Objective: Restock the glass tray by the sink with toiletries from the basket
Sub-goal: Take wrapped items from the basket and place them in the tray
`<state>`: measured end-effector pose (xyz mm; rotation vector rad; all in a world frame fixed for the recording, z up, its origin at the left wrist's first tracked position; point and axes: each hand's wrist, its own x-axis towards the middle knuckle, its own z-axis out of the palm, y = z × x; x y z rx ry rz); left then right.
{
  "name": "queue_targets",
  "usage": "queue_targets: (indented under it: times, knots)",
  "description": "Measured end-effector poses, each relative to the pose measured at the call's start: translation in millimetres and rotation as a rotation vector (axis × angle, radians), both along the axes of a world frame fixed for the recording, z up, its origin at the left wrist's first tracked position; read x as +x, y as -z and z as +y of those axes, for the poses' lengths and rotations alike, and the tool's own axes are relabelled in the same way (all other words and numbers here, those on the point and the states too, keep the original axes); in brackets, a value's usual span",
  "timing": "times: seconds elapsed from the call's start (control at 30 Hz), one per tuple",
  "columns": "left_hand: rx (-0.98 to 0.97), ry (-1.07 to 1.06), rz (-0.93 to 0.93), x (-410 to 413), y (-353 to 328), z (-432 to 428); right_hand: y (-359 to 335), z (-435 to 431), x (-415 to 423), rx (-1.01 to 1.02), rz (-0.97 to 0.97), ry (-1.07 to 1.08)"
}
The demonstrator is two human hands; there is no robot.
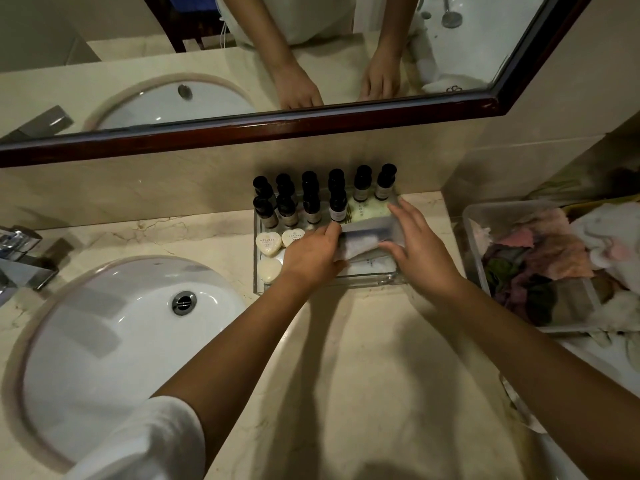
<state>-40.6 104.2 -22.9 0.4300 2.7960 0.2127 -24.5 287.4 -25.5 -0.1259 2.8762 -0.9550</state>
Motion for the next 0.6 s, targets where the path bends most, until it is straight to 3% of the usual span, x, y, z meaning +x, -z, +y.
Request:
queue_targets:
  times: [0.07,0.2,0.33,0.6]
  knots:
    - [0.004,0.019,0.002,-1,0,-1,-1,-2,-3,-0.140,-0.030,0.069]
    - [-0.003,0.046,0.012,-4,4,-3,-5,-8,-5,-0.649,-0.189,0.366]
    - [0.009,0.051,0.033,-4,8,-2,-3,-6,-12,-0.650,-0.278,0.589]
    - [0.032,0.069,0.149,14,11,-5,-17,9,-12,-0.675,-0.562,0.552]
